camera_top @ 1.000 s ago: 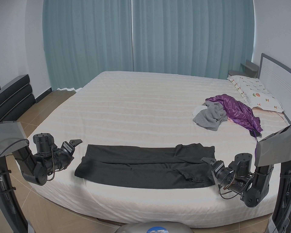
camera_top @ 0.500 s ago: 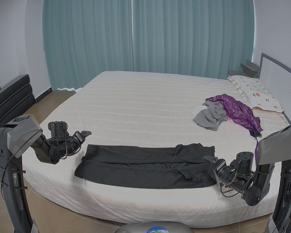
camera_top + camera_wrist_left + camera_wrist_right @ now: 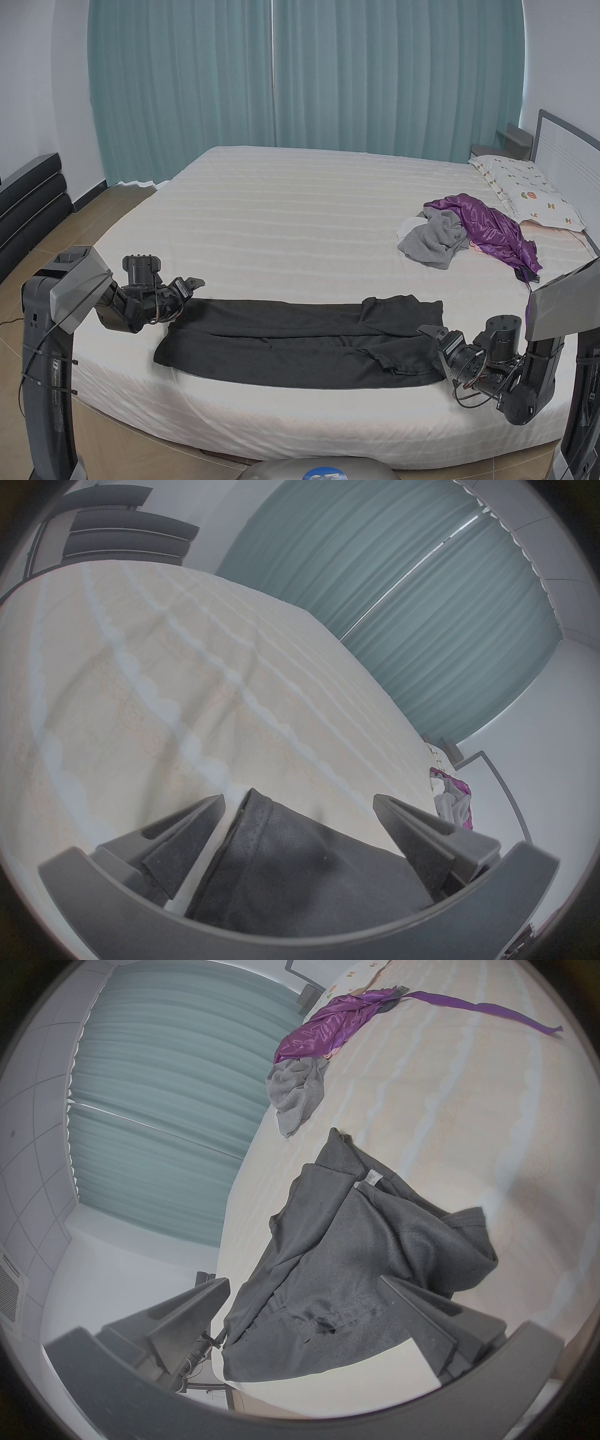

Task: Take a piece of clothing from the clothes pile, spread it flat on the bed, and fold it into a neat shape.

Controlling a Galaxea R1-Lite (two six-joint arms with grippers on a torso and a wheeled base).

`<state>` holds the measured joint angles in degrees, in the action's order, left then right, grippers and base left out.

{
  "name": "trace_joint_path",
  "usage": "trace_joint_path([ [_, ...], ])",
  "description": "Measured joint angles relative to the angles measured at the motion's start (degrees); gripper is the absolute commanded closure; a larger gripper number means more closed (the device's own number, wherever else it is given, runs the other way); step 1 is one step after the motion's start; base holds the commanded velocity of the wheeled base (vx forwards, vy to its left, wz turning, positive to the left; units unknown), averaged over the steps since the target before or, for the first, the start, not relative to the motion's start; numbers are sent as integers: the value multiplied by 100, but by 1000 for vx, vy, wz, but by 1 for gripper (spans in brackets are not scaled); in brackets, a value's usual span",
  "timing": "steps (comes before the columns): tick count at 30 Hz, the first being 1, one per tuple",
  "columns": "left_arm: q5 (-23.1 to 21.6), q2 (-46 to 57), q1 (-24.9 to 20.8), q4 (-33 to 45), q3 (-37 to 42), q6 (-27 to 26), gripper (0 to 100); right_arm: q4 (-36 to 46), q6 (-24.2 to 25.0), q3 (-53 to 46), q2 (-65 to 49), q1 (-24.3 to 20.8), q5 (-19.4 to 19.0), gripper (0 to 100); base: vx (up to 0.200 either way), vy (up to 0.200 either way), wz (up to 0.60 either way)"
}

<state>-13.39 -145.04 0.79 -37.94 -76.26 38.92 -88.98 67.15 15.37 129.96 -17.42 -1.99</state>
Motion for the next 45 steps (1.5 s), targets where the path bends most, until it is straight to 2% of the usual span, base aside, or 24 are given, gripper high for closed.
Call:
trace_joint_path([
  [5, 55, -156, -9, 0, -144, -1, 0, 2, 7, -5, 0, -2, -1, 0, 0, 0, 0],
  [6, 56, -176, -9, -2, -166, -1, 100, 0, 7, -5, 2, -2, -1, 0, 0, 0, 0],
  [26, 327, -291, 13, -84, -293, 21, 100, 0, 7, 4, 2, 0, -1, 0, 0, 0, 0],
  [27, 324, -295, 20, -84, -297, 22, 0, 0, 10, 6, 2, 0, 0, 0, 0, 0, 0],
  [39, 310, -190, 55, -76, -204, 95, 0, 0, 10, -13, -17, 52, 0, 0, 0, 0, 0],
  [45, 223, 199, 160, -49, 199, 161, 0, 0, 10, -27, -20, 63, 0, 0, 0, 0, 0],
])
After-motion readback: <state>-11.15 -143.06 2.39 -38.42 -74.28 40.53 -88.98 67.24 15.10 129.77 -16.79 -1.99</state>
